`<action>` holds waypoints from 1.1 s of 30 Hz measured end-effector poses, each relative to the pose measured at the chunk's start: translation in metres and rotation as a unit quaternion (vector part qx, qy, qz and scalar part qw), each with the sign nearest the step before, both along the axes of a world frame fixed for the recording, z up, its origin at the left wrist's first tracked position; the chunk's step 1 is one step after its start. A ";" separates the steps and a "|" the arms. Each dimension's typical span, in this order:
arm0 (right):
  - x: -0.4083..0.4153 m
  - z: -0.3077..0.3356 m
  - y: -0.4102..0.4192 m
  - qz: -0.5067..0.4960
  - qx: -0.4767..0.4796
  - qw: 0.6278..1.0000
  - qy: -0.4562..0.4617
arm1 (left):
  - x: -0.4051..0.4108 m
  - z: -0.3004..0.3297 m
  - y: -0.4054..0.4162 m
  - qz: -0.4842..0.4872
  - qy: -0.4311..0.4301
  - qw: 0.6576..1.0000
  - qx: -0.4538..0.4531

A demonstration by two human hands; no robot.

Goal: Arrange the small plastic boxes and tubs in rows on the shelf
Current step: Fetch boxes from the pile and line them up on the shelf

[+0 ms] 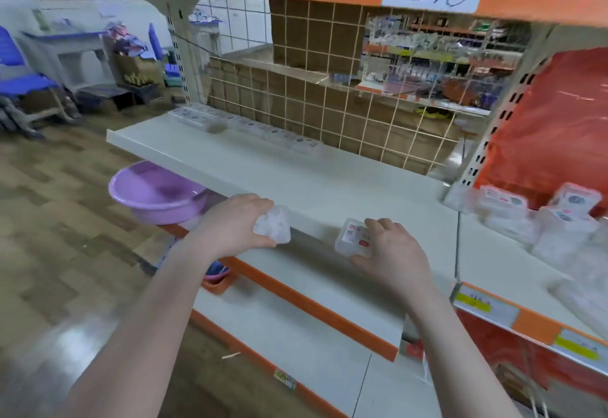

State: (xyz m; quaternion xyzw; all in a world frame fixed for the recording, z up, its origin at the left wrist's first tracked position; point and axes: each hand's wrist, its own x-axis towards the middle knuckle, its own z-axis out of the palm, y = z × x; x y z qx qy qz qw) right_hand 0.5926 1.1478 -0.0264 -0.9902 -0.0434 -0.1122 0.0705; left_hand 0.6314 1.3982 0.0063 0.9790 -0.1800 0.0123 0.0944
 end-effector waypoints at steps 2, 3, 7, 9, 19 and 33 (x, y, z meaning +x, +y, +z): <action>0.009 -0.001 0.020 0.007 0.004 1.000 0.004 | 0.008 0.002 0.020 0.006 0.001 1.000 -0.009; 0.015 -0.001 0.029 0.010 0.004 1.000 0.005 | 0.013 0.003 0.029 0.008 0.001 1.000 -0.009; 0.045 0.003 0.055 0.009 0.007 1.000 0.006 | 0.037 0.002 0.056 0.020 0.002 1.000 -0.006; 0.062 0.003 0.066 0.008 0.010 1.000 0.005 | 0.050 -0.002 0.068 0.026 0.004 1.000 -0.004; 0.188 -0.008 0.139 0.018 0.048 0.999 0.010 | 0.156 -0.015 0.148 0.038 0.016 0.999 0.001; 0.310 -0.005 0.246 0.036 0.035 0.997 0.057 | 0.286 -0.014 0.234 0.027 0.039 0.999 -0.022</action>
